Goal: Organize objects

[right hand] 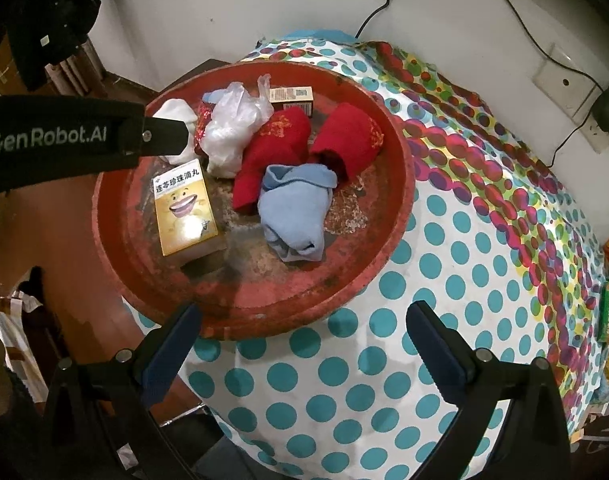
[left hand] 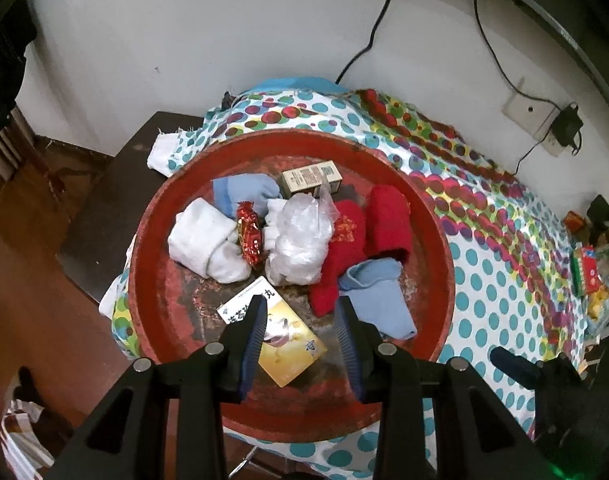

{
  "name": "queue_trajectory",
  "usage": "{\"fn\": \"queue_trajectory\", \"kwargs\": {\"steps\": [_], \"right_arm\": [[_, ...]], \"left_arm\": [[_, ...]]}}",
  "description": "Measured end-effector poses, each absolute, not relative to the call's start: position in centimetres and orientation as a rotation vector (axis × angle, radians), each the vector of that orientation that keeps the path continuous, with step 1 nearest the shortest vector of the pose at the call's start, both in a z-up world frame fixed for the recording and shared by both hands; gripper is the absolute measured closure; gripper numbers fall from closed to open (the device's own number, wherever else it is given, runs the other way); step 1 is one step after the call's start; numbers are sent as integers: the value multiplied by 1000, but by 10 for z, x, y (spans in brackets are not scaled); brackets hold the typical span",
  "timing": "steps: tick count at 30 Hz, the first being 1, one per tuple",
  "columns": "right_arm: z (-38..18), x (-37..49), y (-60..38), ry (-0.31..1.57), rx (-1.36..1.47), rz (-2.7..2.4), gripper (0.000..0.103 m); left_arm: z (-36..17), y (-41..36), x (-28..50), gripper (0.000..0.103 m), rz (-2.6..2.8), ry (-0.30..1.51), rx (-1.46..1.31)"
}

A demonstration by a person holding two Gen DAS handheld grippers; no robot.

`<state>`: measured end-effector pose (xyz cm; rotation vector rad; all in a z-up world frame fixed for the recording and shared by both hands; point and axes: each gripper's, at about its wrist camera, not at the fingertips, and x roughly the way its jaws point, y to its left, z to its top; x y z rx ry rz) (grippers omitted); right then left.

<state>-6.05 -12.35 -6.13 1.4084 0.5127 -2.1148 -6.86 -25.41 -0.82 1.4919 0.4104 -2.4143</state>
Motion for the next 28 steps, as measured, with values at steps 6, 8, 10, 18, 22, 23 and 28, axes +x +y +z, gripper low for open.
{"fn": "queue_trajectory", "kwargs": {"steps": [6,8,10,18,22,23,28], "right_arm": [[-64,-62,-123,514,1420,-2103,1],[-65,-62,-122,517,1427,-2095,1],[-66,-63,-123,532,1424,-2099,1],[-70,-73,-122,541,1448,-2116,1],[-72,-76,-119,529,1465,-2121,1],[-72,-77,-118,526,1466,-2124,1],[-71,-78,-115,513,1470,-2128,1]], "left_arm": [[-4,-254,-67,67,-2424,368,1451],[-3,-253,-67,67,-2429,362,1448],[-2,-252,-67,67,-2434,357,1447],[3,-252,-64,67,-2462,377,1433],[6,-251,-64,67,-2468,359,1420],[6,-250,-63,67,-2471,363,1419],[6,-245,-64,67,-2482,342,1426]]}}
